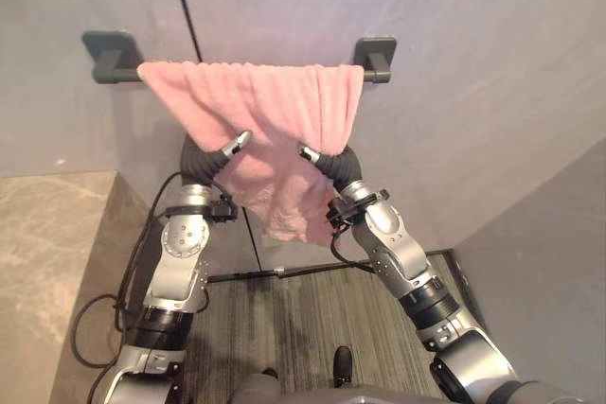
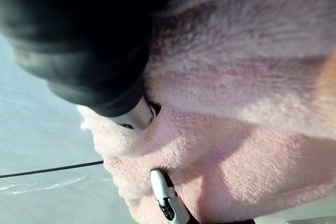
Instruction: Organize washtable
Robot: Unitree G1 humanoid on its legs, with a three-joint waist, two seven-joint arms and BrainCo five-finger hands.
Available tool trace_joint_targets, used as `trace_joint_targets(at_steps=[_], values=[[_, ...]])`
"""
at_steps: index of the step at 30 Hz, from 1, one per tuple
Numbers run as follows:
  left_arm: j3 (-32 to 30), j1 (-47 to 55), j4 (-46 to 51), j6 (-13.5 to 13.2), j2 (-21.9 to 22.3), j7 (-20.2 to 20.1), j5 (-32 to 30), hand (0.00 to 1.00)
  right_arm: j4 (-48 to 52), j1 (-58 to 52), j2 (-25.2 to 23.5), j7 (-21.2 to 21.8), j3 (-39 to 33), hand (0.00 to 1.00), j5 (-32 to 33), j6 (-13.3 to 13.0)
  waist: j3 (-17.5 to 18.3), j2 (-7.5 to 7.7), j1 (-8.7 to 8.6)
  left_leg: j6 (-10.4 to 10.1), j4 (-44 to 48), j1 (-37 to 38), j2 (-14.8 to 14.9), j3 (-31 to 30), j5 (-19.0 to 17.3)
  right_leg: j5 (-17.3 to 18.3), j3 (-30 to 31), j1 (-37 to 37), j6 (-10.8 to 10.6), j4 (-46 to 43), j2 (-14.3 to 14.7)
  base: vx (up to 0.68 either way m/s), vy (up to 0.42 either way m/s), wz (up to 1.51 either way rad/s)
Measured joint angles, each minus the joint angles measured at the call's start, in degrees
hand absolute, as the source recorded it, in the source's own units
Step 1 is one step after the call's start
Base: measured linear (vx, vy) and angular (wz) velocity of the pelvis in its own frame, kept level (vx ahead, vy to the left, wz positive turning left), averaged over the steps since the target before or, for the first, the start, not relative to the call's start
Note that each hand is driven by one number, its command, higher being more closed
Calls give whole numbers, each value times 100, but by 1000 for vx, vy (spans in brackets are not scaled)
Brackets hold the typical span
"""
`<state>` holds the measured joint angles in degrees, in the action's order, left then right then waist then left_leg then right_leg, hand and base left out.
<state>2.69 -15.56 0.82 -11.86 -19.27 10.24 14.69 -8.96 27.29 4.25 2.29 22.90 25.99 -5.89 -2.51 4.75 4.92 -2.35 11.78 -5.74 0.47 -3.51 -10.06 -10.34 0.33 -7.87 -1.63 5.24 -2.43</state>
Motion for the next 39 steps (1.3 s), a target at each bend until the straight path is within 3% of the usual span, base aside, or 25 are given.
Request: trace_joint_targets(at_steps=[10,20,25,39], values=[[-297,130,1,-4,23,-5,-58,100,-18,-9,-34,24,16,100,-8,10,1,0,-4,9,6,24,-5,-23,-5,-1,-7,35,-1,-1,-2,3,1,-1],[-497,440,212,-39,129,-301,-285,100,-285,57,-94,92,-103,100,-98,27,6,-7,39,8,7,53,-3,-61,-5,4,-35,82,-3,-2,-2,0,0,0],[-511,410,172,-33,345,-421,-502,100,-485,78,-116,87,-347,100,-522,28,10,-16,55,9,20,51,-14,-137,-5,21,-107,119,-18,-3,-6,3,-5,7],[-610,264,-72,20,648,-497,-505,100,-693,107,-319,-11,-619,100,-767,41,8,-104,45,28,52,46,-49,-204,-24,84,-161,160,-58,-3,-27,1,0,2]])
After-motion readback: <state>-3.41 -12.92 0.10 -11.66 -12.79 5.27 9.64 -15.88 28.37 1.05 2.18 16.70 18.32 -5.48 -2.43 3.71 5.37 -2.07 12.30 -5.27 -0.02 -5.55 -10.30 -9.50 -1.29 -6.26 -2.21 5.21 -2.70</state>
